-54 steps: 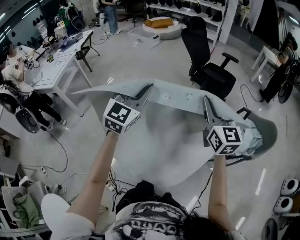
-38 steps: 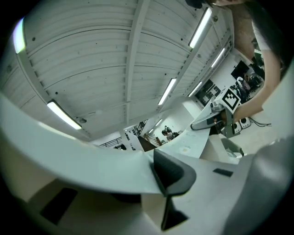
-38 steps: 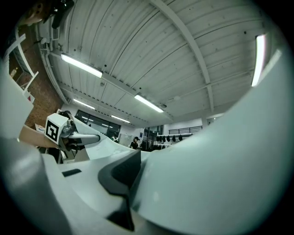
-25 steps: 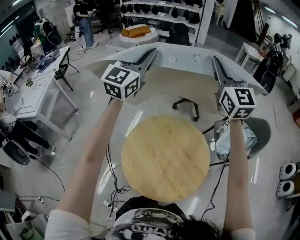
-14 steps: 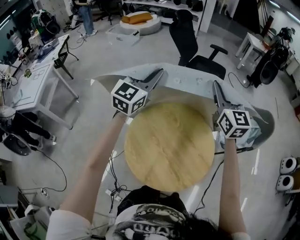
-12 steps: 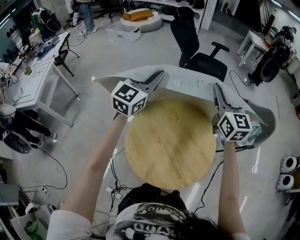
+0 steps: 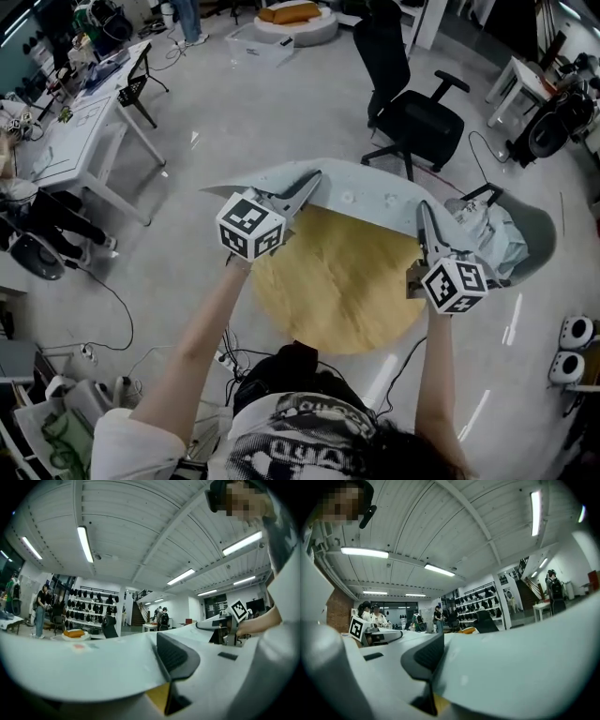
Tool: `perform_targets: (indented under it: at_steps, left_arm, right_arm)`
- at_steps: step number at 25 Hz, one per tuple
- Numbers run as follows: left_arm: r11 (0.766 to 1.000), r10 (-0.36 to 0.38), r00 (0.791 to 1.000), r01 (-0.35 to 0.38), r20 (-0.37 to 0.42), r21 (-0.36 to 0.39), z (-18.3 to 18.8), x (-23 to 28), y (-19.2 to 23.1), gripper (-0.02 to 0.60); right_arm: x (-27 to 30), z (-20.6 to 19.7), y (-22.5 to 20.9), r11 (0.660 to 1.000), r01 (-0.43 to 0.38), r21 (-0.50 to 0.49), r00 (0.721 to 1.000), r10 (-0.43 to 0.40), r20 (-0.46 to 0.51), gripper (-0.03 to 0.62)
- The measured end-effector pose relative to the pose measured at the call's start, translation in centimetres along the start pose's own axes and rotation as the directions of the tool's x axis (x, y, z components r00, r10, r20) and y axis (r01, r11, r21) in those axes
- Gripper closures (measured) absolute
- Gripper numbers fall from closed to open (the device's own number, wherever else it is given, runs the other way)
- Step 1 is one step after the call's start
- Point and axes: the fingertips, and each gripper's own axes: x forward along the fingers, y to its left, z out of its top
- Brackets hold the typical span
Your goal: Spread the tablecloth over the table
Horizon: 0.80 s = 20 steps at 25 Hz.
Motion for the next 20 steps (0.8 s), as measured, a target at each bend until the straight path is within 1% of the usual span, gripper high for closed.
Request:
perform_targets:
  at_steps: [4, 7, 10, 13, 16, 20]
  left_arm:
    - [0.997, 0.026, 0.999, -0.028, -0.030, -0.069, -2.7, -2.8, -3.7, 0.500]
    - [0.994, 0.042, 0.997, -0.048, -0.062, -0.103, -4.9, -5.1, -6.4, 0.499]
    - [0.988, 0.054, 0.995, -0.066, -0.085, -0.143, -6.6, -7.3, -8.7, 0.499]
    - [0.977, 0.063, 0.993, -0.082, -0.101, -0.196, -8.0, -9.4, -10.8, 0.499]
    - [0.964, 0.070, 0.990, -0.099, -0.123, -0.248, -9.6, -11.2, -12.7, 0.497]
    - [0.942, 0.072, 0.986, -0.116, -0.148, -0.316, -11.8, -13.3, -15.1, 0.495]
  right_arm:
    - [-4.2, -3.5, 0.3, 0.995, -0.005, 0.103, 0.999, 0.009, -0.037, 0.514]
    - [-7.4, -6.5, 0.7, 0.981, -0.010, 0.195, 0.999, 0.020, -0.047, 0.514]
    - [-10.4, -8.7, 1.5, 0.965, -0.020, 0.263, 0.999, 0.033, -0.042, 0.514]
    - [-13.0, -10.4, 2.2, 0.946, -0.031, 0.324, 0.998, 0.048, -0.046, 0.514]
    - [-15.3, -12.2, 2.6, 0.919, -0.030, 0.394, 0.997, 0.057, -0.059, 0.516]
    - [-18.2, -14.6, 3.2, 0.901, -0.016, 0.433, 0.993, 0.063, -0.095, 0.514]
